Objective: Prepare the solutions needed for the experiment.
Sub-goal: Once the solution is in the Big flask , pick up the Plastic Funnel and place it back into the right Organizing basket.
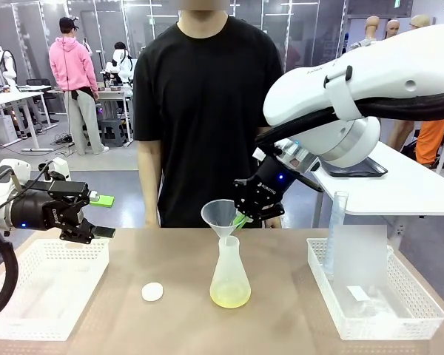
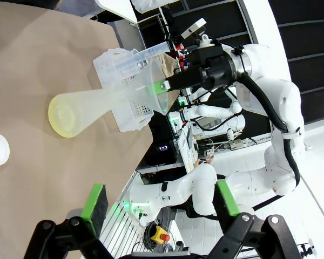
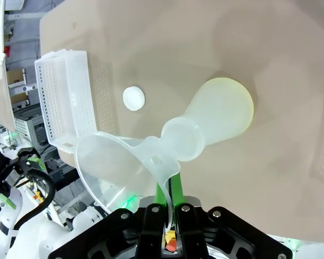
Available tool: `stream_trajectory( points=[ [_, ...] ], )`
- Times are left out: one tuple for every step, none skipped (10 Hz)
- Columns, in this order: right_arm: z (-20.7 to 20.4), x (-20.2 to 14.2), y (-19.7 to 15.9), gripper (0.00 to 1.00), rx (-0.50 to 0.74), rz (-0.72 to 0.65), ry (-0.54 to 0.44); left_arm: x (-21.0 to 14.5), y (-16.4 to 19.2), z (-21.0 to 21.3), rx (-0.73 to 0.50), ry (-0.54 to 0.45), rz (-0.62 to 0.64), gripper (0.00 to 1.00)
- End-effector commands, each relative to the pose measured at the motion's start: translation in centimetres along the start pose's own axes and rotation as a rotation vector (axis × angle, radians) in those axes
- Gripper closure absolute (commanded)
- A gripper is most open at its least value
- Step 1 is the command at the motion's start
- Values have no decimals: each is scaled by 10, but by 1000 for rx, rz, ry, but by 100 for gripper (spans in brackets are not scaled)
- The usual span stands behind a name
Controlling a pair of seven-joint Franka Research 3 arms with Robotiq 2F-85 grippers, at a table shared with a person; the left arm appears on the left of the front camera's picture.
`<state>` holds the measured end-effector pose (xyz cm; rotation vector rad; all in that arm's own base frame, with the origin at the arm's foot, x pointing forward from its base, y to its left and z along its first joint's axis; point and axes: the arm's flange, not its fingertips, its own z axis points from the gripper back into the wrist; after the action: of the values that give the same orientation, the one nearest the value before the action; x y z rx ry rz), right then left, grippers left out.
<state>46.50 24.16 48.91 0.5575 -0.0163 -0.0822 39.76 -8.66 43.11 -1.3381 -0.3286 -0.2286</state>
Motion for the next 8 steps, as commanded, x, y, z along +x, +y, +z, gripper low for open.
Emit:
stream_trajectory(
  points=[
    [7,-16,-3,100,-7,7,-27,0,-1,0,-17,1,1,0],
    [15,-24,-2,100,-8,17,-41,0,-1,0,-17,1,1,0],
    [21,-29,-1,100,-11,18,-55,0,-1,0,-17,1,1,0],
    [28,-34,-1,100,-10,20,-71,0,-1,0,-17,1,1,0],
    [36,-40,0,100,-14,25,-93,0,-1,0,-17,1,1,0],
    [45,-44,1,100,-21,33,-115,0,-1,0,-17,1,1,0],
    [56,-49,2,100,-27,47,-132,0,-1,0,-17,1,1,0],
    [67,-52,3,100,-25,64,-153,0,-1,0,-17,1,1,0]
  ],
)
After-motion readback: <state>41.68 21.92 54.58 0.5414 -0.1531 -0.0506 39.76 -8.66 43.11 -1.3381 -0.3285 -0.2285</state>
